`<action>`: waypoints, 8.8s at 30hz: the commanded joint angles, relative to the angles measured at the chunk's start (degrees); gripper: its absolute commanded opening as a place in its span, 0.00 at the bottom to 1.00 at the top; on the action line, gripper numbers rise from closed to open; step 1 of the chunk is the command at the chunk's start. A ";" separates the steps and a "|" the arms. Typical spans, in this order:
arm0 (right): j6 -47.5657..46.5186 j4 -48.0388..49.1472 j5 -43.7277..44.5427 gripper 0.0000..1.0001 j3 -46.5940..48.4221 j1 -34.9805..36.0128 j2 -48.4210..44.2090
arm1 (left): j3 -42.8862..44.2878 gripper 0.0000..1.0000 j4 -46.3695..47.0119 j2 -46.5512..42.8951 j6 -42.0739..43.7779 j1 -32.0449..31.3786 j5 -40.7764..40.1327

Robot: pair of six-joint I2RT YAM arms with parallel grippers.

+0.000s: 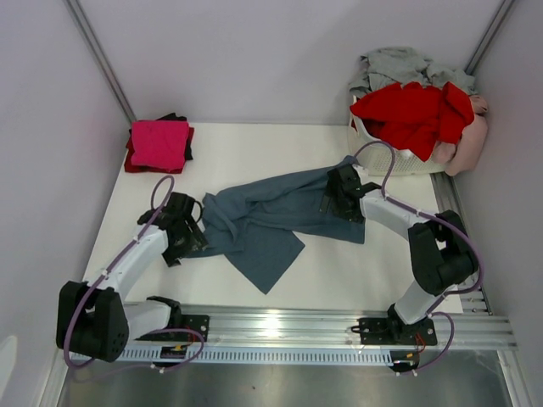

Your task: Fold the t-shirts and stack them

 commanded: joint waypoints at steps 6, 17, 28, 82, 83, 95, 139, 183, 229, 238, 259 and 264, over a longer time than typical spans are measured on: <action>-1.16 1.50 -0.32 0.85 -0.98 0.52 -2.93 | -1.11 0.74 3.19 1.70 -5.23 1.46 0.78; -2.04 3.35 -1.81 0.85 -4.33 0.70 -7.50 | -6.47 0.70 13.29 3.46 -3.48 19.20 14.14; -1.95 4.05 -2.26 0.85 -4.41 0.70 -7.33 | -5.85 0.37 16.90 8.03 -2.16 19.92 18.19; 4.81 -2.89 1.88 0.85 -16.09 -2.55 -16.56 | 2.06 0.00 15.68 8.30 2.76 22.73 16.25; 4.81 -2.72 1.70 0.85 -16.45 -2.38 -16.82 | 2.14 0.00 15.68 8.21 2.76 22.73 16.34; 6.31 4.22 -5.32 0.84 -21.90 -5.89 -15.68 | 1.27 0.00 15.68 6.54 3.12 22.64 16.34; -6.08 -0.43 7.05 0.00 12.02 -10.11 -16.38 | 26.83 0.00 9.00 -0.32 4.78 21.59 2.73; -33.06 7.12 -0.42 0.00 27.94 0.78 -35.00 | 55.84 0.00 13.14 -13.58 40.73 -9.51 -23.99; -12.77 -6.22 18.65 0.00 6.58 3.60 -66.68 | 27.47 0.01 17.28 -36.45 40.87 -18.14 -38.77; -13.90 2.97 23.94 0.00 -2.04 2.55 -47.87 | 19.56 0.01 13.63 -16.35 26.76 -12.97 -32.98; -37.99 37.79 17.70 0.00 17.73 0.97 -4.61 | 31.76 0.01 43.71 9.88 36.07 -8.91 -31.91; -38.69 33.76 16.91 0.00 24.58 -0.09 -1.09 | 42.46 0.01 40.04 14.96 37.30 -9.00 -32.53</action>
